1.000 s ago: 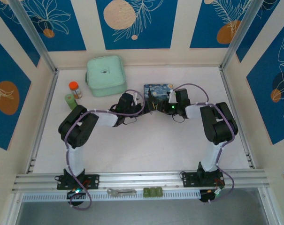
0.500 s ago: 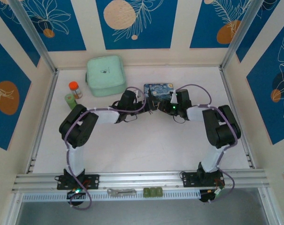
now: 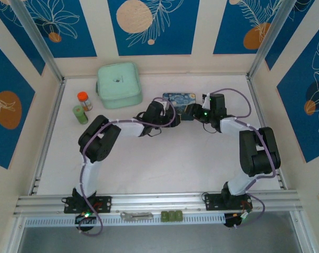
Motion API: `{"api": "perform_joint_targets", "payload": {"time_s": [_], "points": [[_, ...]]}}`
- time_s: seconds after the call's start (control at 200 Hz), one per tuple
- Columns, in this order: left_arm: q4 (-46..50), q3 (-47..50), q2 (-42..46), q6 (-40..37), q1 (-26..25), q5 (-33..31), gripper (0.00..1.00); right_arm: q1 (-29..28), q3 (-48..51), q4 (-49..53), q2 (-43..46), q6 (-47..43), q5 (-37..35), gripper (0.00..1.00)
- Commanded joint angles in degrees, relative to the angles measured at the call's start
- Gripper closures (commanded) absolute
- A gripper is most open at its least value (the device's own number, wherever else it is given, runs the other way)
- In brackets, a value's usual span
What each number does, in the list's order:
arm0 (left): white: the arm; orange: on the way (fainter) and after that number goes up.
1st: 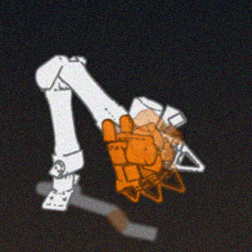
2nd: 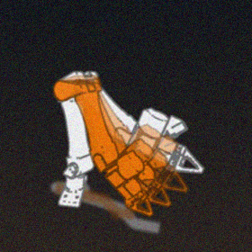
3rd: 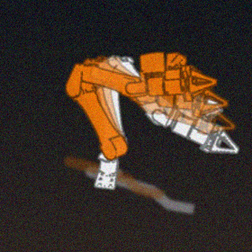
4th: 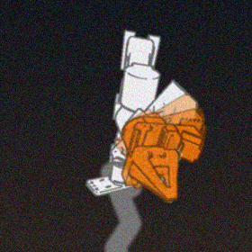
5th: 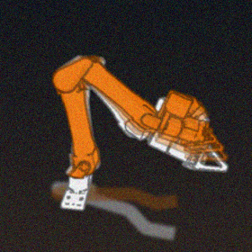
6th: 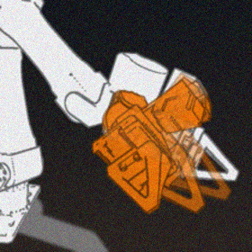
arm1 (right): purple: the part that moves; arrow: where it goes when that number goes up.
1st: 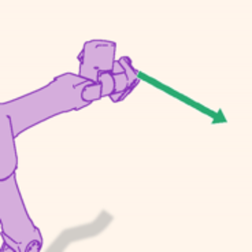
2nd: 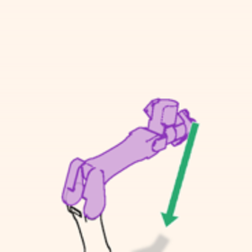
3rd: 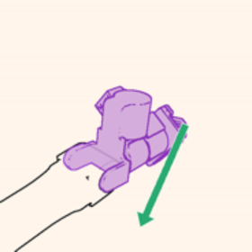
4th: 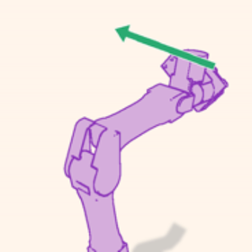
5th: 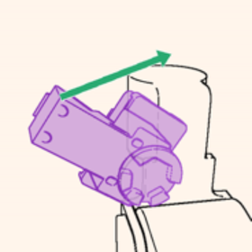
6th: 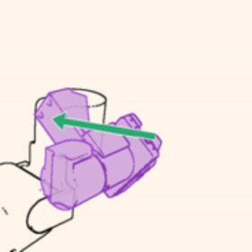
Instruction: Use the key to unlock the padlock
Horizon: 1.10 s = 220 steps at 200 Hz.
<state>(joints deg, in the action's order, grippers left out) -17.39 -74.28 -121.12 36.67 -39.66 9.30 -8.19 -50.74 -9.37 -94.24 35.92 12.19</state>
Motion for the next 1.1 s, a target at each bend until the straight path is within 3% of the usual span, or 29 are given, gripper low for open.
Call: {"api": "perform_joint_targets", "payload": {"time_s": [0.0, 0.17, 0.305, 0.405, 0.805, 1.095], "points": [[2.7, -4.7, -1.5, -5.9, 0.1, -5.2, 0.17, 0.2, -2.2, 1.1, -1.2, -1.9, 2.0, 0.48], [5.6, -9.0, -3.4, -13.9, 0.2, -6.6, 0.10, 1.0, -4.2, 1.5, -3.4, -3.5, 3.0, 0.46], [6.8, -11.5, -6.0, -15.9, 0.5, -1.5, 0.09, 2.4, -7.3, 2.1, -6.4, -2.6, 3.9, 0.44], [7.6, -12.1, -7.1, -15.1, 0.6, 1.8, 0.12, 2.9, -9.7, 4.3, -7.7, -2.0, 0.6, 0.44], [7.1, -12.2, -9.3, -11.7, 2.7, 5.3, 0.17, 3.3, -16.2, 10.7, -11.7, -1.0, -9.1, 0.40], [9.8, -18.7, -13.2, -13.7, 2.7, 7.6, 0.32, 7.0, -19.9, 10.3, -13.2, -0.6, -7.7, 0.40]]}}
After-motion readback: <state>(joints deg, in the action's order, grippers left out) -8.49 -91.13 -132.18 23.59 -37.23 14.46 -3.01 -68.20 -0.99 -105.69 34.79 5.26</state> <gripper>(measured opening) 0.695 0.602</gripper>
